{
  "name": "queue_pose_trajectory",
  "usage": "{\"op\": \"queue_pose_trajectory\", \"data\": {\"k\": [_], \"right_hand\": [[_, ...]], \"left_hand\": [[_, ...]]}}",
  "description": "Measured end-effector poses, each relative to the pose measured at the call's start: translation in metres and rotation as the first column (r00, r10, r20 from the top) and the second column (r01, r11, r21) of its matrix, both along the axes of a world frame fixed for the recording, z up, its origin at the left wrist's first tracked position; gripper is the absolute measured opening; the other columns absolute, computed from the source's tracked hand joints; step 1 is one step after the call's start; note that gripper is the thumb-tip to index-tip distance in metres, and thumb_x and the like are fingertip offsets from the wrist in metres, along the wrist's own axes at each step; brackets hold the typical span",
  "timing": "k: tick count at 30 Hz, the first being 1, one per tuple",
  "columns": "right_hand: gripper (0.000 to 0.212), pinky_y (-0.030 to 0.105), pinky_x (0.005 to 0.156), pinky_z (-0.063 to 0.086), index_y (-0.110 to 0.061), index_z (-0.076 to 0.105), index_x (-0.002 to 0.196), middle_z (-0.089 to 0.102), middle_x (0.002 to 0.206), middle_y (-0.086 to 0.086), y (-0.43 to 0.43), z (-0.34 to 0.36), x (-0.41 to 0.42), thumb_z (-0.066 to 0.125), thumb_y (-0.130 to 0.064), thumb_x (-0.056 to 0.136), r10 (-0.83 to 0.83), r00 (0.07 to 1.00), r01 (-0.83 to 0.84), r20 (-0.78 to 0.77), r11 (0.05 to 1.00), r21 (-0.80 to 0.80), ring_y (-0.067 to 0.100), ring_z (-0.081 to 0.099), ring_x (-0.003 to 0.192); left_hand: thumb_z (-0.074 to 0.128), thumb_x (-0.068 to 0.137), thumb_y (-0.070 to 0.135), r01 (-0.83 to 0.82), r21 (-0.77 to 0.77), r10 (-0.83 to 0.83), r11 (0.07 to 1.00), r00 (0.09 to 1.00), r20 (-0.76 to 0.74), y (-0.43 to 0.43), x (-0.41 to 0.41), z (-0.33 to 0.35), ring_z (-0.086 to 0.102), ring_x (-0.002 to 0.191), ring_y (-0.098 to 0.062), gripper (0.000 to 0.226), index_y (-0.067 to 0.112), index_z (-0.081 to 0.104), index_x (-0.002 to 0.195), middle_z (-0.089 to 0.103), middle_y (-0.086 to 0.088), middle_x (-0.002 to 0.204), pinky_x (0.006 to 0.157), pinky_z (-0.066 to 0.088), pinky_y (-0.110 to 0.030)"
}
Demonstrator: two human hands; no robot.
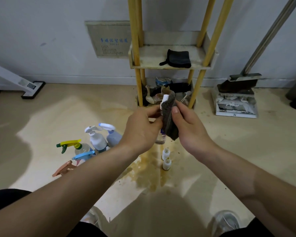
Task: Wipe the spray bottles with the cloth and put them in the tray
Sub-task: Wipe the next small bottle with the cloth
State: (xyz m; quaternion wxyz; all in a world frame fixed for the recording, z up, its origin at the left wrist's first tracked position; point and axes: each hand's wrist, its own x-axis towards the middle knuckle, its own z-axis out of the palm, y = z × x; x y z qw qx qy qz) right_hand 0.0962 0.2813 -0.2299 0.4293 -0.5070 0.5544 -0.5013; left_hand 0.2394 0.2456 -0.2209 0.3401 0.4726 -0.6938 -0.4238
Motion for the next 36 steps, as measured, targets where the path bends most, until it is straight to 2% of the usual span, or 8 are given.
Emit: {"op": "queue_pose_trajectory", "data": {"k": [4,8,15,19,24,29,33,36], "right_hand": [[0.03,0.013,0.087,0.052,-0.028,0.052,0.135,0.068,0.118,-0.01,-0.004,-0.002,-0.003,0.046,-0.03,0.106,-0.141,0.989,0.14,0.049,0.99,0.028,-0.004,0.065,0.105],[0.03,0.043,0.097,0.054,-0.021,0.065,0.123,0.073,0.109,-0.002,-0.003,-0.003,0.0,0.041,-0.032,0.108,-0.106,0.994,0.106,0.014,0.994,0.022,0.013,0.069,0.103],[0.03,0.032,0.093,0.054,-0.021,0.059,0.131,0.071,0.113,-0.004,0.004,-0.01,0.013,0.041,-0.028,0.108,-0.025,0.999,0.024,-0.03,0.999,-0.025,0.01,0.067,0.106],[0.027,0.029,0.086,0.054,-0.017,0.063,0.124,0.073,0.105,-0.004,0.002,-0.007,0.009,0.043,-0.026,0.108,-0.063,0.998,0.064,0.01,0.998,-0.014,0.011,0.069,0.099],[0.028,0.031,0.089,0.054,-0.019,0.061,0.128,0.072,0.108,-0.006,0.003,-0.008,0.01,0.042,-0.025,0.108,-0.018,0.999,0.017,-0.036,1.0,-0.024,0.012,0.069,0.102],[0.025,0.032,0.09,0.054,-0.023,0.06,0.126,0.072,0.109,-0.004,0.005,-0.013,0.011,0.042,-0.023,0.108,0.031,0.999,-0.031,-0.044,0.999,-0.01,0.013,0.068,0.103],[0.028,0.027,0.089,0.054,-0.018,0.062,0.126,0.072,0.109,0.001,0.002,-0.013,0.009,0.04,-0.022,0.109,-0.018,0.999,0.016,0.051,1.0,0.025,0.014,0.069,0.103],[0.028,0.038,0.094,0.055,-0.015,0.063,0.122,0.073,0.11,0.006,-0.001,-0.011,0.006,0.04,-0.024,0.109,-0.042,0.993,0.037,0.109,0.998,0.042,0.02,0.07,0.104]], "left_hand": [[0.053,0.1,0.004,0.016,0.146,0.003,0.989,0.991,-0.136,0.003,-0.001,-0.001,0.073,0.099,-0.02,0.044,0.042,0.076,0.097,0.077,0.004,0.101,0.089,0.06,-0.046],[0.068,0.093,0.003,0.01,0.204,0.041,0.979,0.97,-0.239,0.001,0.004,0.006,0.071,0.087,-0.014,0.03,0.033,0.072,0.094,0.075,0.004,0.091,0.069,0.058,-0.023],[0.08,0.082,0.004,-0.06,0.226,0.111,0.972,0.97,-0.218,0.001,0.009,0.0,0.072,0.087,-0.028,0.024,0.022,0.068,0.093,0.071,-0.01,0.092,0.071,0.063,-0.038],[0.06,0.099,0.005,-0.034,0.297,0.128,0.954,0.945,-0.302,0.006,0.008,0.005,0.075,0.084,-0.022,0.019,0.021,0.07,0.095,0.074,-0.008,0.094,0.072,0.061,-0.031],[0.066,0.094,0.002,-0.022,0.352,0.142,0.936,0.938,-0.317,0.004,0.012,0.002,0.075,0.086,-0.024,0.009,0.009,0.067,0.1,0.075,-0.015,0.097,0.077,0.062,-0.033],[0.075,0.088,0.009,-0.066,0.258,0.127,0.964,0.965,-0.228,0.005,0.01,-0.008,0.071,0.089,-0.033,0.021,0.03,0.073,0.091,0.068,0.0,0.076,0.092,0.057,-0.052],[0.065,0.096,0.006,-0.033,0.262,0.109,0.965,0.953,-0.282,0.006,0.007,-0.004,0.074,0.096,-0.021,0.03,0.034,0.075,0.09,0.076,0.005,0.09,0.089,0.06,-0.039],[0.058,0.099,0.001,-0.012,0.281,0.096,0.96,0.952,-0.29,0.004,0.008,-0.001,0.074,0.095,-0.02,0.034,0.03,0.074,0.091,0.076,0.001,0.096,0.084,0.061,-0.032]]}}
